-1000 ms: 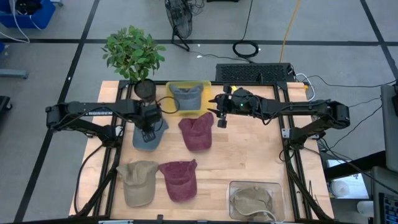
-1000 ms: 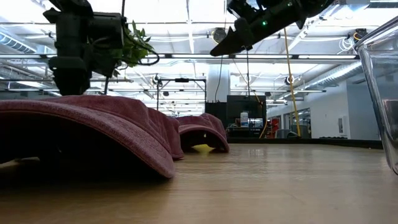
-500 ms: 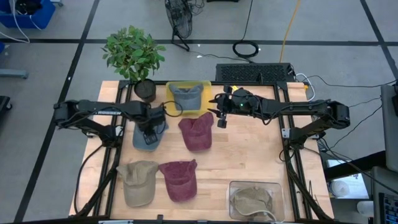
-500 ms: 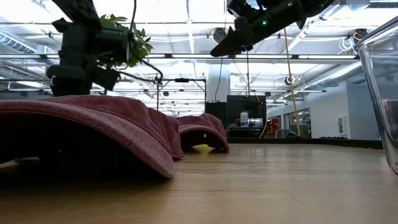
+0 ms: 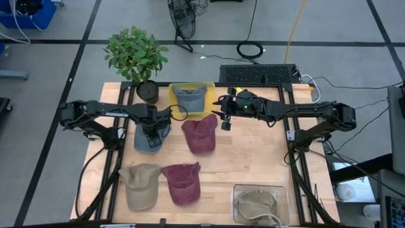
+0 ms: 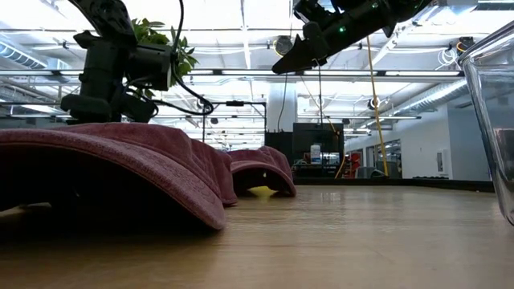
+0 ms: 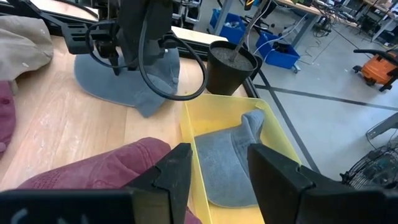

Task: Pick & Place hat
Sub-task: Put the blue cap into the yellow bin

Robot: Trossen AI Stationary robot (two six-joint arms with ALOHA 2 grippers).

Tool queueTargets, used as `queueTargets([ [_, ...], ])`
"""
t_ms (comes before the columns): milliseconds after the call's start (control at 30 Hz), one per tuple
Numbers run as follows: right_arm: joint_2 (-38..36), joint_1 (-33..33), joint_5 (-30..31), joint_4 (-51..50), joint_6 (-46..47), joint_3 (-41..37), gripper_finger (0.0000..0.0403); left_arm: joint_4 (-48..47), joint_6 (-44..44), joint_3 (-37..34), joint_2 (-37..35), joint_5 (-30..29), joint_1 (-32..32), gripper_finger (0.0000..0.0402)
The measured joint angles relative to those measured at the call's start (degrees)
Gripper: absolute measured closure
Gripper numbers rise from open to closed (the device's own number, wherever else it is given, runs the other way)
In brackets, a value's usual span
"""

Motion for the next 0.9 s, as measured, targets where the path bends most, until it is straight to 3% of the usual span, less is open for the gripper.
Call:
queueTargets([
  [267,0.0,0.0,0.0,0.02,-0.02,0.0,0.0261,0.02,0.06,0.0,0.0,0.2,0.05,0.0389],
  [567,0.0,0.0,0.0,0.02,-0.07,0.0,0.0261,-2.14,-0.46,2.41,0.05,-0.85,0.13,0.0388],
  [900,0.0,0.72,-0.08,-0.06,1.45,0.0,0.0261,-11.27,0.04,16.93,0.06,-5.82,-2.56,0.0395],
])
